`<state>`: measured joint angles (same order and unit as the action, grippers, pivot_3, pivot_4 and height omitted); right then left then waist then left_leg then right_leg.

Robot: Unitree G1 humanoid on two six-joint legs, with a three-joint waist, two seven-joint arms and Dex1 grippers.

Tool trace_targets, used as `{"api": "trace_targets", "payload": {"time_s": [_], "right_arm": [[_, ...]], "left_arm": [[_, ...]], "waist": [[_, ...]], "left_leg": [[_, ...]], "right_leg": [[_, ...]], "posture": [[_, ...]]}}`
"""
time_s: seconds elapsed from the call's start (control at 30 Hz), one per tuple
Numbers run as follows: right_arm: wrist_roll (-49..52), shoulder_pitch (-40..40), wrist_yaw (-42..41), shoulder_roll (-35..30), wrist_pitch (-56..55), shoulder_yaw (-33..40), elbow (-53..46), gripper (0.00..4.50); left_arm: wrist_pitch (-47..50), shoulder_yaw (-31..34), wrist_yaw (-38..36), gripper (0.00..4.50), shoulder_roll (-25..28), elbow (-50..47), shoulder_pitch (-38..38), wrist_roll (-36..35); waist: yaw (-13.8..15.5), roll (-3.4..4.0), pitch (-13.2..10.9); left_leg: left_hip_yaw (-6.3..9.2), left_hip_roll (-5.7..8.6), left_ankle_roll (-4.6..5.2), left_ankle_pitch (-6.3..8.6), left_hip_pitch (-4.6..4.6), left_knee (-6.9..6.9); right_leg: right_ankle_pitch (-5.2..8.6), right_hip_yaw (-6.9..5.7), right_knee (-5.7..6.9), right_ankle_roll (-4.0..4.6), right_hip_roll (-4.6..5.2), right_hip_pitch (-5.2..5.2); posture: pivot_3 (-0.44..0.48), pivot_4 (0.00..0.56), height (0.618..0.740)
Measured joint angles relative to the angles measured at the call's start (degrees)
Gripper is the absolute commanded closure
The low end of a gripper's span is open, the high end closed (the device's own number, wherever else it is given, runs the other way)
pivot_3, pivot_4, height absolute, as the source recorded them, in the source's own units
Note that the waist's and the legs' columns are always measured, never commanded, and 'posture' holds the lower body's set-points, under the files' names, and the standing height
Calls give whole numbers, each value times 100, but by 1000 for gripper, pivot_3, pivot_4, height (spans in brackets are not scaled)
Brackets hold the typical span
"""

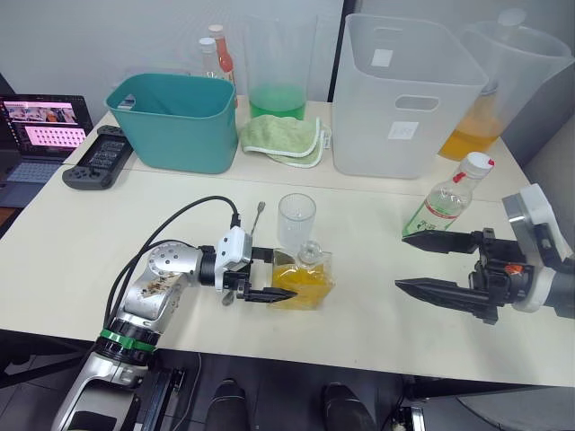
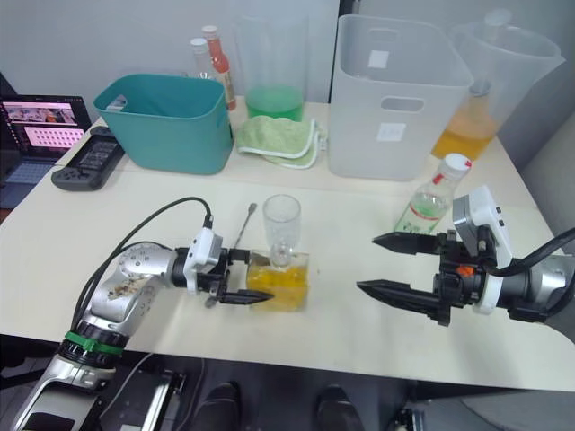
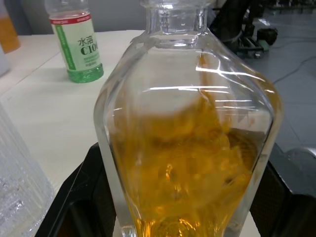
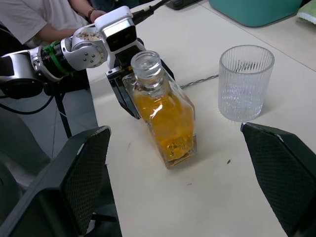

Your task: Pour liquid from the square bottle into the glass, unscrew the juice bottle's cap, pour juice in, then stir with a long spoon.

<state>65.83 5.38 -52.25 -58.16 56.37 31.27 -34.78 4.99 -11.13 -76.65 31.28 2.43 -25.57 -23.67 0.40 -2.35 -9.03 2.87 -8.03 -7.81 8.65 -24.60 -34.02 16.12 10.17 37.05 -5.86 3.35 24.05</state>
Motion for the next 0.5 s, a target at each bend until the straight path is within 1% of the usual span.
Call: {"api": "trace_targets", "payload": {"time_s": [0.03, 0.1, 0.17, 0.27, 0.33, 0.37, 0.43, 0.5], "right_arm": [[16, -3, 6, -2, 0, 5, -2, 0], [75, -19, 70, -39, 1, 65, -28, 0], [79, -13, 136, -76, -1, 63, -35, 0], [82, 0, 172, -81, -6, 51, -30, 0], [69, 42, 168, -88, -44, 14, -10, 0], [61, 83, 168, -104, -82, -59, 0, 0], [68, 113, 173, -104, -97, -146, -1, 0], [68, 124, 186, -104, -101, -188, 1, 0]], "left_arm": [[-9, 1, -6, 1717, 0, 7, 0, 2], [-97, 16, -77, 690, 7, 109, -6, 9], [-34, 12, -142, 31, 46, 224, -9, 27], [264, 19, -151, 8, 101, 232, -9, -14], [706, 76, -92, 8, 142, 29, -3, -209], [1108, 176, 24, 8, 199, -279, 27, -459], [1547, 367, 268, 8, 259, -804, 132, -731], [1869, 478, 541, 8, 285, -1227, 248, -846]], "waist": [[-1, 0, 0], [-5, 1, 1], [-4, 2, 1], [-4, 2, 1], [-6, 2, 1], [-16, 2, 1], [-30, 5, 3], [-32, 7, 4]], "left_leg": [[-1, 0, 0, 0, 0, 0], [0, 0, 0, 0, 2, 0], [1, 0, 1, 0, 3, 0], [2, 0, 1, 0, 3, -5], [3, 0, 1, 0, 2, -7], [3, 0, 1, 0, 2, -7], [4, 0, 1, 0, 2, -7], [5, 0, 1, 0, 5, -7]], "right_leg": [[0, 0, 0, 0, 0, 0], [0, 0, 0, 0, 0, -3], [0, 0, 1, 0, 0, -4], [0, -1, 2, -1, 0, -5], [0, -1, 4, -1, 0, -5], [0, -1, 5, -1, 0, -4], [1, -1, 5, -2, 0, -6], [1, -2, 5, -2, 0, -8]], "posture": [[0, 150, 733], [0, 150, 733], [0, 150, 733], [0, 150, 733], [0, 150, 733], [0, 150, 733], [0, 150, 733], [0, 150, 733]]}}
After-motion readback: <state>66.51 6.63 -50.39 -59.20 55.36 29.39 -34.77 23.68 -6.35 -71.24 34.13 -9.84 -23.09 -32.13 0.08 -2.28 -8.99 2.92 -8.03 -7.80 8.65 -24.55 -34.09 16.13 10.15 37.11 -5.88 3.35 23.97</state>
